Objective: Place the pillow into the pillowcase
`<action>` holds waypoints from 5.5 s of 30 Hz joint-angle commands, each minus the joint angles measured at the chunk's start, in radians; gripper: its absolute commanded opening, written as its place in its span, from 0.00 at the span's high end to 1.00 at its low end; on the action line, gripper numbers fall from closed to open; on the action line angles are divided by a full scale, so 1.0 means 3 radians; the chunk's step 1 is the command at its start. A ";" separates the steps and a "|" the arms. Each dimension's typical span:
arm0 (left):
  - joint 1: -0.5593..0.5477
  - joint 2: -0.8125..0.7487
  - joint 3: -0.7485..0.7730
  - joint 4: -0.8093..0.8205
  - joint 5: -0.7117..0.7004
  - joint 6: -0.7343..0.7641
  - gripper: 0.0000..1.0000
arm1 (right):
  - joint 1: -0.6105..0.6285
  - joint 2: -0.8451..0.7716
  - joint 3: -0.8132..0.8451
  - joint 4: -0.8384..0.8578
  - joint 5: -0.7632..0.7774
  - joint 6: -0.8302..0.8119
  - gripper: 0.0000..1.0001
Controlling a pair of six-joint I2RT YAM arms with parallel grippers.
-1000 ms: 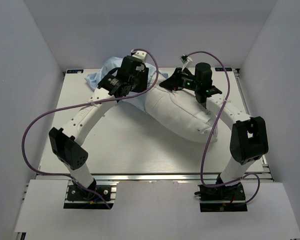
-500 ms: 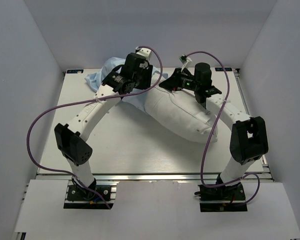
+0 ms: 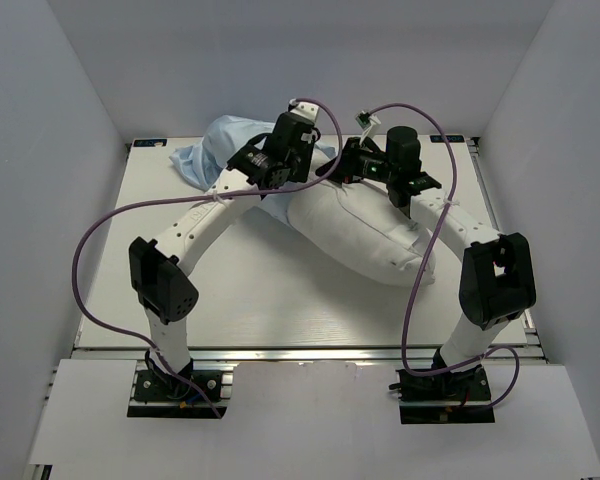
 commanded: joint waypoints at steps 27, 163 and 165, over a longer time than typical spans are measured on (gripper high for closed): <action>-0.0066 0.0089 0.1277 0.0279 0.1858 -0.0886 1.00 | 0.0118 0.0302 0.1392 0.0496 0.0444 0.0445 1.00; -0.0148 0.0953 0.0719 -0.0901 -0.0431 -0.0211 0.70 | -0.0669 -0.0614 -0.0478 -0.0880 -0.0163 -0.2020 0.11; -0.0148 0.0958 0.0780 -0.0912 -0.0502 -0.0216 0.78 | -0.0623 -0.0517 -0.0433 -0.0879 -0.0122 -0.2101 0.11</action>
